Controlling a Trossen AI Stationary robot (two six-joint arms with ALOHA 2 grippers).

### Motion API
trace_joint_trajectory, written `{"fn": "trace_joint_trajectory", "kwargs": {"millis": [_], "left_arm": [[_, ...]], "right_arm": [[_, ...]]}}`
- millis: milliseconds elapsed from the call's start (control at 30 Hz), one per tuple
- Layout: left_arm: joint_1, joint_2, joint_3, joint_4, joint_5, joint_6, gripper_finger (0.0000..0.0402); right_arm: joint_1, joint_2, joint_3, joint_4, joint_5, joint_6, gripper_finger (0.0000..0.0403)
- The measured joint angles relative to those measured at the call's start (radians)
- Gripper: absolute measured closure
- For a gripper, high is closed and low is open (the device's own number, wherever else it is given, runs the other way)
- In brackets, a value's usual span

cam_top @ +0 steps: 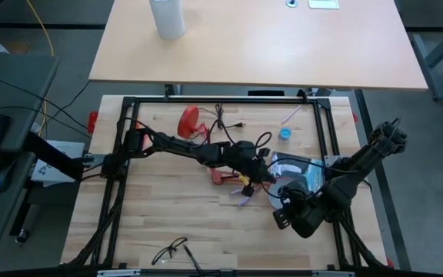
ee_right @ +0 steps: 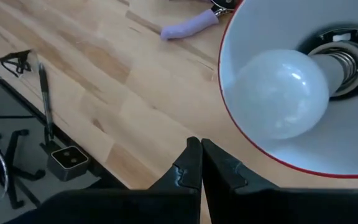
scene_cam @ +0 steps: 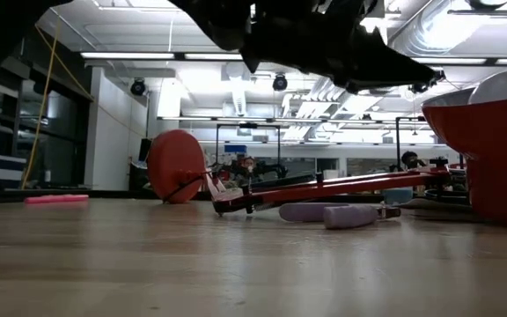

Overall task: Screw lightbulb
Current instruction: Insert the lightbulb into the desk lamp

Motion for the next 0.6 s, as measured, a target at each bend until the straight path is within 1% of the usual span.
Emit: {"fn": "trace_joint_trajectory", "kwargs": {"millis": [133, 233, 433, 600], "left_arm": [[0.000, 0.010, 0.001, 0.055, -0.001, -0.004, 0.0402], [-0.001, 0.031, 0.000, 0.063, -0.009, -0.007, 0.0401], [-0.015, 0.043, 0.000, 0.103, -0.010, -0.005, 0.0401], [-0.019, 0.057, 0.000, 0.103, -0.024, 0.002, 0.0401]], "right_arm": [[-0.009, 0.001, 0.000, -0.032, -0.005, 0.008, 0.0403], [-0.028, 0.003, 0.000, -0.056, -0.015, 0.013, 0.0403], [-0.075, 0.004, 0.000, -0.057, -0.080, -0.063, 0.0403], [-0.085, 0.005, 0.000, -0.075, -0.094, -0.070, 0.0403]]}}
